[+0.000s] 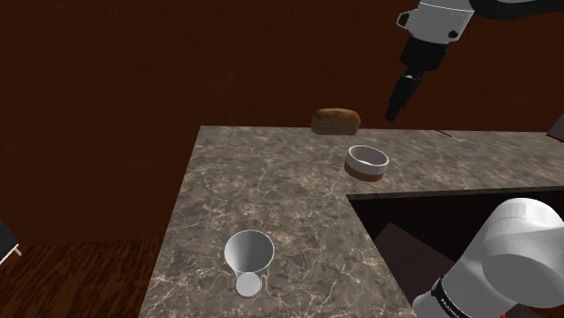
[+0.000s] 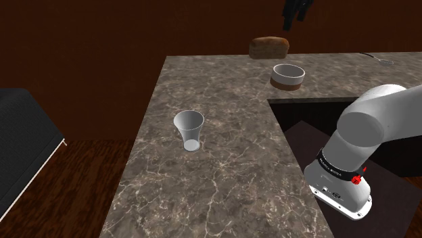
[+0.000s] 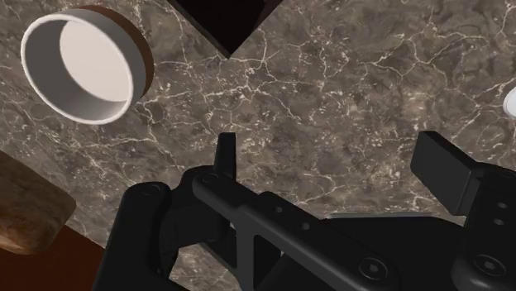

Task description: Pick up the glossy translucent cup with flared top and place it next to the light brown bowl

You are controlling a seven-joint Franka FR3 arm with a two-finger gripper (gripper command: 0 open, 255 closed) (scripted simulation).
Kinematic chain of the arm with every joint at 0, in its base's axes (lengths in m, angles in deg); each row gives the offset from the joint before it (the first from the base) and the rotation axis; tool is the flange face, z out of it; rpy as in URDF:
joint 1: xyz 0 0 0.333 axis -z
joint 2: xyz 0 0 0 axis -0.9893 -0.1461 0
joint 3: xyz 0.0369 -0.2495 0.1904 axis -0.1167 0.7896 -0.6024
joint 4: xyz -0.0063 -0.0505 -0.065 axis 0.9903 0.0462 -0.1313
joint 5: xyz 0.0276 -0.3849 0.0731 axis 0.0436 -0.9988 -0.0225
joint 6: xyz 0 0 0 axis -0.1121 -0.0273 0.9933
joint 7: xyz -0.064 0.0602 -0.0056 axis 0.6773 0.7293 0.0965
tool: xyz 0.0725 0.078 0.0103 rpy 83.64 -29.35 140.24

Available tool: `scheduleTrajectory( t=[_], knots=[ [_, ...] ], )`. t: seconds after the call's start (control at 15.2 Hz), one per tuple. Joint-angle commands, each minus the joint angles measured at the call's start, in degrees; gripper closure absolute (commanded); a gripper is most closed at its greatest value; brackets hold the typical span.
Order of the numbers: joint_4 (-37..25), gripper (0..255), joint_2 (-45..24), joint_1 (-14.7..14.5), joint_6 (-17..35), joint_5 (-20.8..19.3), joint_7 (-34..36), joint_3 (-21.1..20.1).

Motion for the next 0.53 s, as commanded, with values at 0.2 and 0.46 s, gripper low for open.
scheduleTrajectory(
  t=[0.2,0.46],
  knots=[
    [2.1,0,0.0,-0.8,1.6,1.9,4.8,-4.2],
    [3.9,0,-1.3,-1.8,4.0,4.3,11.2,-10.0]
  ],
)
